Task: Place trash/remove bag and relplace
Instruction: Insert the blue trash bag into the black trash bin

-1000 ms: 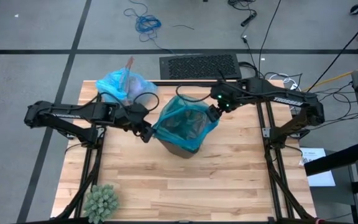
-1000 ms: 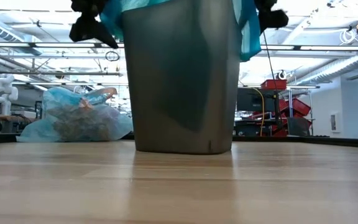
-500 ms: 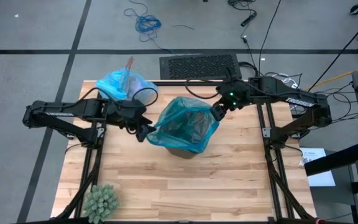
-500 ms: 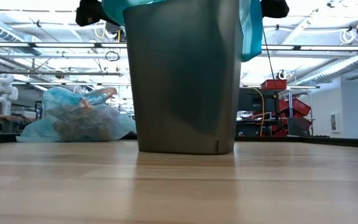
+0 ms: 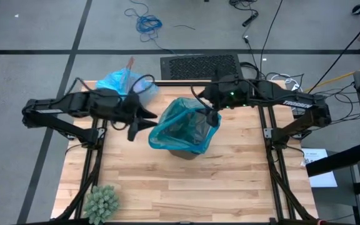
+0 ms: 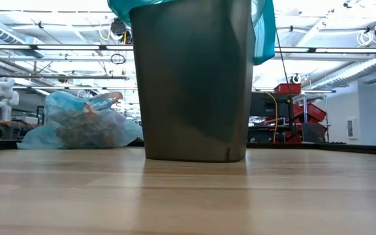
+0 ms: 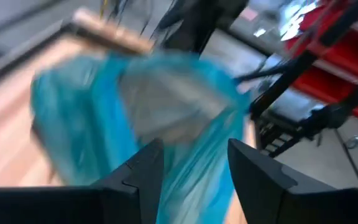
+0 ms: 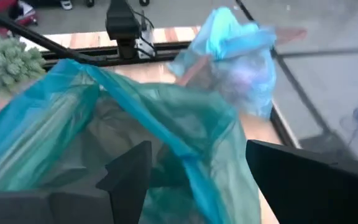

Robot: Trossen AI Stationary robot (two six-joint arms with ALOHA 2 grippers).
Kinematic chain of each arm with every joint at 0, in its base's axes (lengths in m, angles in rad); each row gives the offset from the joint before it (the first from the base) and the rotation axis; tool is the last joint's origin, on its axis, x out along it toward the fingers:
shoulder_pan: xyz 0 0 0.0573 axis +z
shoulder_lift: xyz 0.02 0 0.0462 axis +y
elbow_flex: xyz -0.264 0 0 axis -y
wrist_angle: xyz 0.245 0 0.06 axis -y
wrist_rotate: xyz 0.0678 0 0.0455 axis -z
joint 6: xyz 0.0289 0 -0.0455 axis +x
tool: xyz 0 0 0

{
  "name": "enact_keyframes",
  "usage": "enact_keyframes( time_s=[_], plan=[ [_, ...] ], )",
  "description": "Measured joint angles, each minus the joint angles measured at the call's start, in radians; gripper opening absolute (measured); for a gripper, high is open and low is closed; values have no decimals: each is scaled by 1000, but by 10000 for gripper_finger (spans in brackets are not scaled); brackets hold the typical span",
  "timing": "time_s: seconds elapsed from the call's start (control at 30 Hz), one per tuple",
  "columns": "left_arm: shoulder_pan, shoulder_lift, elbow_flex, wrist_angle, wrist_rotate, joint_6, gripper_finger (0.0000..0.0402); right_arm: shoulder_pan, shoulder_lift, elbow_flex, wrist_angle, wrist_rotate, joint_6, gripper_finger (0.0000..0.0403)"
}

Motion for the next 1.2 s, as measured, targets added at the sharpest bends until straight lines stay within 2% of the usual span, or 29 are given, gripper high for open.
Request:
enact_keyframes(
  time_s=[0.2,0.33,0.43,0.6,0.67,1.0,1.2],
  plan=[
    [-11,7,32,41,62,27,157,-10,69,0,-5,-24,-159,248],
    [-16,33,31,35,72,25,157,-9,129,0,-4,-53,-213,215],
    [-17,54,31,49,72,20,156,-9,163,0,-3,-56,-249,165],
    [-21,93,31,87,73,35,142,-19,215,0,26,-62,-313,36],
    [-24,108,31,114,73,50,128,-30,234,0,51,-78,-325,11],
    [-41,193,31,130,71,52,11,-113,258,0,200,-119,-249,0],
    [-60,249,31,131,21,36,2,-140,258,0,225,-152,-201,0]
  ],
)
